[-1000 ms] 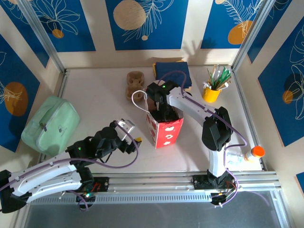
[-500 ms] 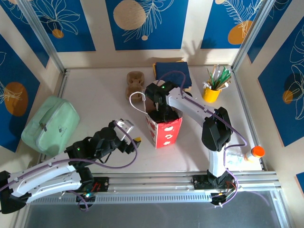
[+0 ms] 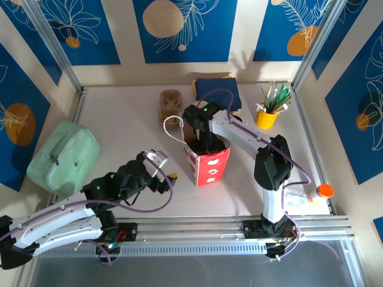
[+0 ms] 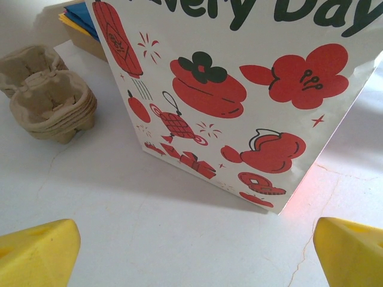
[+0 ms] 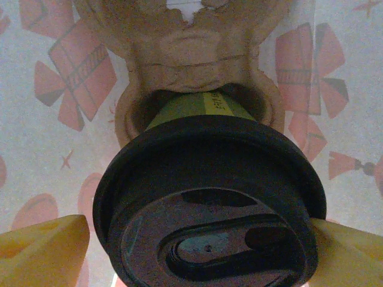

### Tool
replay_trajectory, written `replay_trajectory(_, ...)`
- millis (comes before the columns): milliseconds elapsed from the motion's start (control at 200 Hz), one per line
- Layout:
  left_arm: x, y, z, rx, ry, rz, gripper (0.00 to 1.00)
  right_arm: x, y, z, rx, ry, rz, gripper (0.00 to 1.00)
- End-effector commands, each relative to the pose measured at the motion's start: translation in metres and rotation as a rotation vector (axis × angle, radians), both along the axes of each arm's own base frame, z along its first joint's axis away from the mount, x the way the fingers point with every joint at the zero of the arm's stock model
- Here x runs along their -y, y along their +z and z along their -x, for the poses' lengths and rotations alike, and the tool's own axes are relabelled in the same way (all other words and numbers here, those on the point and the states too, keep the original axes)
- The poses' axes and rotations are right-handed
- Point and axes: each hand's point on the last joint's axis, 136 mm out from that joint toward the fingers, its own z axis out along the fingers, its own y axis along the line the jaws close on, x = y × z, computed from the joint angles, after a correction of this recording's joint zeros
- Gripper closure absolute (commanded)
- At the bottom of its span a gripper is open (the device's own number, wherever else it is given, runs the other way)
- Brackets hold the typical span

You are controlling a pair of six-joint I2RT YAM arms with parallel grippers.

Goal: Pack the takeout coffee

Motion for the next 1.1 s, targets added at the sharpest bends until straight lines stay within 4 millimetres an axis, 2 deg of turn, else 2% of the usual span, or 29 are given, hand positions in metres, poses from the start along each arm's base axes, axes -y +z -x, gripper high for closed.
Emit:
replay_trajectory(0,-0.003,-0.001,0.000,0.013,0.006,-0.017,0.00,-0.001,0.019,0.003,0.023,-0.004,-0.020,0.10)
replay_trajectory(1095,-0.005,-0.002,0.001,0.003,0.010,-0.019,0.00,-0.002,0.047,0.002,0.071,0.017,-0.040,0.13)
